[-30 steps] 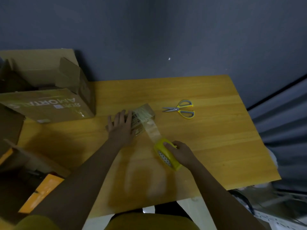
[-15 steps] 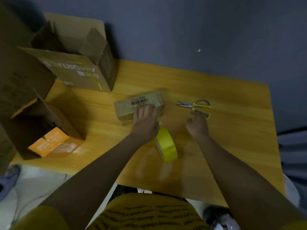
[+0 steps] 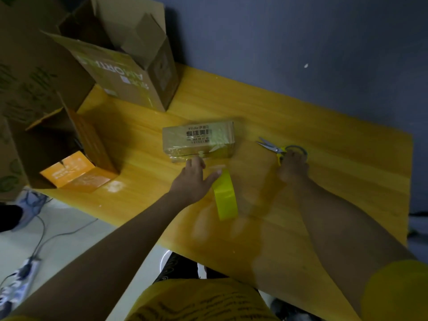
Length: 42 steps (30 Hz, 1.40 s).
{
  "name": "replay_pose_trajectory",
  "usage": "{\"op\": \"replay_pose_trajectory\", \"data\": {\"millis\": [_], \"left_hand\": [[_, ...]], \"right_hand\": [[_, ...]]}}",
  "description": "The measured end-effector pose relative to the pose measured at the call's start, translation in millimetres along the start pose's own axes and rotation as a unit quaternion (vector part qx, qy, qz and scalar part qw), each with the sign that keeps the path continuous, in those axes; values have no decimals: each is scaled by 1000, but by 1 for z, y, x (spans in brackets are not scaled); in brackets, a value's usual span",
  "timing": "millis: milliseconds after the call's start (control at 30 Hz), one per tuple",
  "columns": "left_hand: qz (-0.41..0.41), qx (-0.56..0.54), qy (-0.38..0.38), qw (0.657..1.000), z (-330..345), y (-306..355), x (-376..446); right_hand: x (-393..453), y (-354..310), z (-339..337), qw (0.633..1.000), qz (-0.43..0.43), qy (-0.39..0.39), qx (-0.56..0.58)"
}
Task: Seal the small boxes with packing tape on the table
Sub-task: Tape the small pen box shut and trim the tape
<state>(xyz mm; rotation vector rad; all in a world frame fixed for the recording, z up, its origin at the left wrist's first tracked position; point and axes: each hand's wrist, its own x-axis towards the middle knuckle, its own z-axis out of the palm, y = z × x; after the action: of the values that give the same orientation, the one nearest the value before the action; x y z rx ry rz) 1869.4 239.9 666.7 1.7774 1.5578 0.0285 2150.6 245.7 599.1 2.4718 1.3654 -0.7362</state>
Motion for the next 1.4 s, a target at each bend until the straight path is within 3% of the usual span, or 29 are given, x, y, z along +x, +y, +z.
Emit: {"op": "replay_pose_trajectory", "data": {"millis": [133,400,633,800,1067,1400], "left_hand": [[-73,-52,-65,994,11,-2,2],[-88,-99,-161,978,4,2,4],[-38,-129,-255,958,2,5,-8],[-26,-121,-315,941,-5,10,-14],[-12,-100,-347,933,4,4,-14],[-9,-120,-329,936,6,3,-20]], "right_hand": [[-3,-6,3,999,21,23,30],[-17,-15,12,999,-9,40,-13],[-56,-7,8,992,-105,-29,55],[-74,-3,-12,979,-121,-97,135],[-84,-7,-47,968,-108,-223,49],[-96,-4,-62,947,-155,-281,-4]]}}
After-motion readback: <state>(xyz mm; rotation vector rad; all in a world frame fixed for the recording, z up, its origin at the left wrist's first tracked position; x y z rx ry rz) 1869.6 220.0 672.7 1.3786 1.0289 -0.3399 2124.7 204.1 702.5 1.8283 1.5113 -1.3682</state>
